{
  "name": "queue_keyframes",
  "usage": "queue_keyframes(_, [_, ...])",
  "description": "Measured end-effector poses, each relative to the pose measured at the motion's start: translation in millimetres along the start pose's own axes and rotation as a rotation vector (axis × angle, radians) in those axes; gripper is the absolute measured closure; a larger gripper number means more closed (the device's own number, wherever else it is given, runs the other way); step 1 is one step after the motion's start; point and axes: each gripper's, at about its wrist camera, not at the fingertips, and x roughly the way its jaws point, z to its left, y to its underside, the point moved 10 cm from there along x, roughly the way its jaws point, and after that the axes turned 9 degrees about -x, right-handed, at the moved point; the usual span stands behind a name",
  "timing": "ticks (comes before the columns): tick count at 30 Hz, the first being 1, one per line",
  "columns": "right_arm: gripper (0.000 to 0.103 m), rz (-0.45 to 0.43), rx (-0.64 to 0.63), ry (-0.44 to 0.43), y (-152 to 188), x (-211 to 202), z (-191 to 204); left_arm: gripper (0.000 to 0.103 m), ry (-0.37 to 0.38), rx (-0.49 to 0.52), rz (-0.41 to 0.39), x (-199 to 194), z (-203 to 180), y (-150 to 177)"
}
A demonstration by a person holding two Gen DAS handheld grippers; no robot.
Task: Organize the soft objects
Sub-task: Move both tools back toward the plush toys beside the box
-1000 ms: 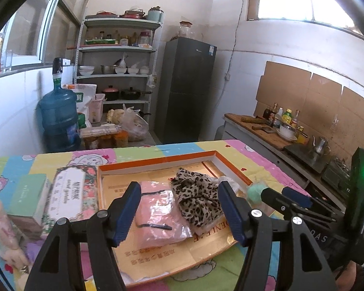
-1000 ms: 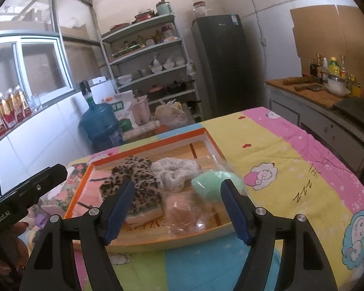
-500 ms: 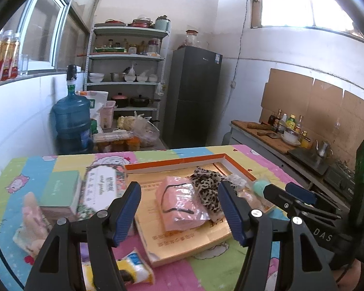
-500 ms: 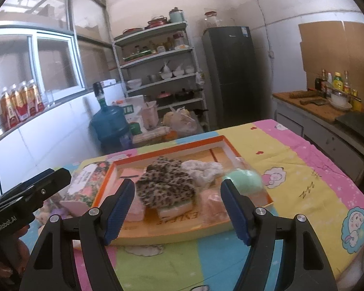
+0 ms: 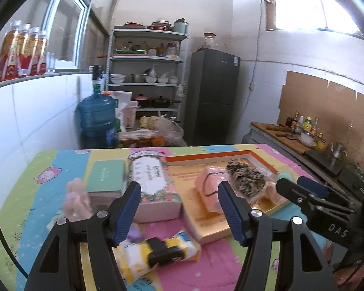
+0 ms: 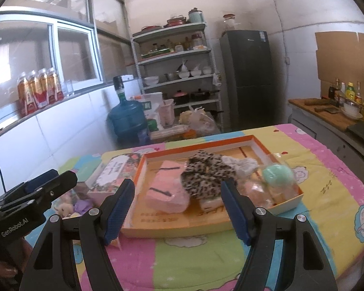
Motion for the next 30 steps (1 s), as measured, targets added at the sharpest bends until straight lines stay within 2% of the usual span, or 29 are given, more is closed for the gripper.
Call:
queue_keyframes(21, [0.028, 0.03, -0.085, -0.067, 12.8, 5.4, 75.8, 0.038, -0.124, -0.117, -0.015, -38.8, 110.5, 13.0])
queue_keyframes(26, [0.028, 0.06, -0.194, -0.138, 25.6, 14.3, 106.8, 0.038, -0.164, -0.141, -0.021, -46.9, 135.2, 17.8])
queue_keyframes(30, [0.028, 0.11, -0.399, -0.214, 47.3, 26.6, 142.3, 0.038, -0.18, -0.159, -0.023, -51.0, 150.0, 19.8])
